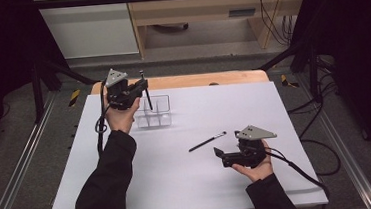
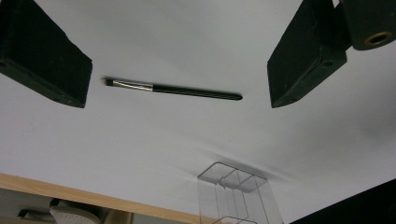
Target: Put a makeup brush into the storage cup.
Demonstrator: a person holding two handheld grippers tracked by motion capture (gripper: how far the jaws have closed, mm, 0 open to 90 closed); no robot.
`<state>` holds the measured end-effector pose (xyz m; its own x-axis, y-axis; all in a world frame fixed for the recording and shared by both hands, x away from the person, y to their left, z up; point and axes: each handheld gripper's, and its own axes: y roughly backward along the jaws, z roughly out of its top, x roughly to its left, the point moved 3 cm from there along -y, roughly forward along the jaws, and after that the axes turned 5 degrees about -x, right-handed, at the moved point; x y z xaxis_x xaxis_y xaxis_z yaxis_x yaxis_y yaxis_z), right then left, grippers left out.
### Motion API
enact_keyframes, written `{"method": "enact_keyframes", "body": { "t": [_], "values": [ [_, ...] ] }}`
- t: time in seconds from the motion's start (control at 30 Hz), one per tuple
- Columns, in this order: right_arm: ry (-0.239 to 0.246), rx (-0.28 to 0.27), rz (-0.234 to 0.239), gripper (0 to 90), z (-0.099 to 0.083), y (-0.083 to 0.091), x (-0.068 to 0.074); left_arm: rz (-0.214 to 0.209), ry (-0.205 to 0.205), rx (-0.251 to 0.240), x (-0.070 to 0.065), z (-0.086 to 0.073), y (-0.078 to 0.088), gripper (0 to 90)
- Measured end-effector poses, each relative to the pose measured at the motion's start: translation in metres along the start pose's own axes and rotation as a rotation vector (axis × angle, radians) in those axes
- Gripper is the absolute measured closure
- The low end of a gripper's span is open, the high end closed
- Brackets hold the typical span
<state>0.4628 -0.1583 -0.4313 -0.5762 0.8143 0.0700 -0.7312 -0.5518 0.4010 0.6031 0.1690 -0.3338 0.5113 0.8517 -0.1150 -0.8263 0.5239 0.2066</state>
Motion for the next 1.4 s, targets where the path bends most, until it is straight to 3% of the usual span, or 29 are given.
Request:
{"method": "enact_keyframes", "body": {
  "t": [0.27,0.83,1.4],
  "values": [
    [0.001,-0.001,0.003,7.0,0.0,0.0,0.0,0.014,0.005,0.003,0.006,-0.003,-0.009,82.8],
    [0.001,-0.002,0.008,7.1,0.0,0.0,0.0,0.069,-0.026,0.037,0.016,-0.015,-0.028,82.8],
    [0.001,0.004,0.008,7.3,-0.001,-0.002,0.001,0.061,-0.032,0.067,0.017,-0.04,-0.031,82.8]
  ]
}}
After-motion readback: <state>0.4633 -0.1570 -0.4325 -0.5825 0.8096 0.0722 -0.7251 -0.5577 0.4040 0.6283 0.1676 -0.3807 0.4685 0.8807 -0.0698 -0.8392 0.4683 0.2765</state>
